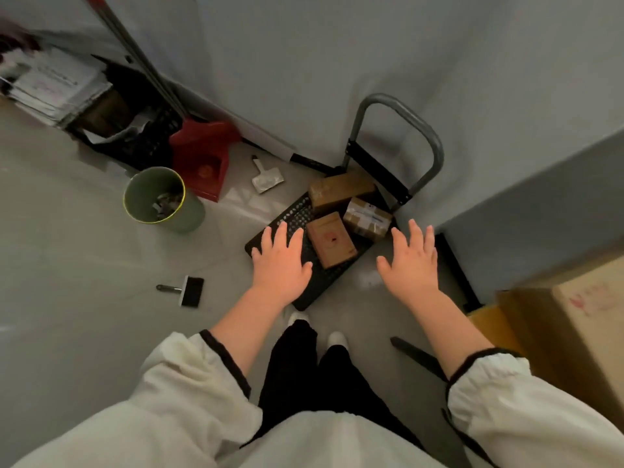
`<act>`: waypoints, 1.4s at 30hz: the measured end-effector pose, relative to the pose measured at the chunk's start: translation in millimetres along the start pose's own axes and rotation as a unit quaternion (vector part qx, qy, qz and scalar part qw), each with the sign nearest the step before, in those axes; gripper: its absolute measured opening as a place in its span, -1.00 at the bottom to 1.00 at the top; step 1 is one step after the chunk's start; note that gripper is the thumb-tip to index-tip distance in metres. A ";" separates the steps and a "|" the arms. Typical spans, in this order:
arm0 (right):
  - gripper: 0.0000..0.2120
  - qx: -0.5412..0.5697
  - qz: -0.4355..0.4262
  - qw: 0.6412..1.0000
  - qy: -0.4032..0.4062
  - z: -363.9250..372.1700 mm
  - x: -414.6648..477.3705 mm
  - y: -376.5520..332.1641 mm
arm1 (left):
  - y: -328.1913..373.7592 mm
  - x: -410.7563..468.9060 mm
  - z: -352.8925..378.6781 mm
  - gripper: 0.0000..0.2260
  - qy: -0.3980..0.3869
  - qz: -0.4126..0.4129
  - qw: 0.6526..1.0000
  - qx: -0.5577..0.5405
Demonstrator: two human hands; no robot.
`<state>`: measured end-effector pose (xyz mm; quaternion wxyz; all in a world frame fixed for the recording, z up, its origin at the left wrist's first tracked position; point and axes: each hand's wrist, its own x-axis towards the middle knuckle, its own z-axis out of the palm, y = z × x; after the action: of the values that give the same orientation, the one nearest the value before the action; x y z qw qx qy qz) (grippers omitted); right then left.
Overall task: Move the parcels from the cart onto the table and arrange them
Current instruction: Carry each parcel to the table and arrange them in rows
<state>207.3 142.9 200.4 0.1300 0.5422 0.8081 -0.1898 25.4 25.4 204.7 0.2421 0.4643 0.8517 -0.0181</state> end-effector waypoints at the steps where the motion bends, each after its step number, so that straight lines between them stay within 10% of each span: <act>1: -0.41 0.008 0.009 1.000 -0.011 6.6 9.9 -0.2 | -3.3 12.7 7.2 -0.39 -0.015 0.004 1.000 0.000; 13: -0.47 0.044 0.069 0.985 -0.154 169.7 203.9 35.1 | -26.0 179.7 205.0 -0.35 -0.123 -0.001 0.984 -0.126; 24: -0.46 0.051 -0.052 0.991 -0.116 352.1 318.8 62.0 | -36.9 290.1 388.3 -0.36 -0.091 -0.214 0.851 -0.471; 29: -0.29 0.130 0.010 0.965 -0.228 400.8 334.9 61.7 | -41.0 303.6 413.4 -0.51 -0.126 -0.233 0.804 -0.533; 42: -0.50 0.209 -0.023 0.963 -0.170 344.0 296.6 19.8 | -50.6 268.6 335.5 -0.54 -0.087 -0.238 0.771 -0.584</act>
<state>115.0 240.8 -233.9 0.1447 0.4987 0.7283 -0.4471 -3.6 121.0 -216.3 0.5279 0.0121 0.7567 0.3855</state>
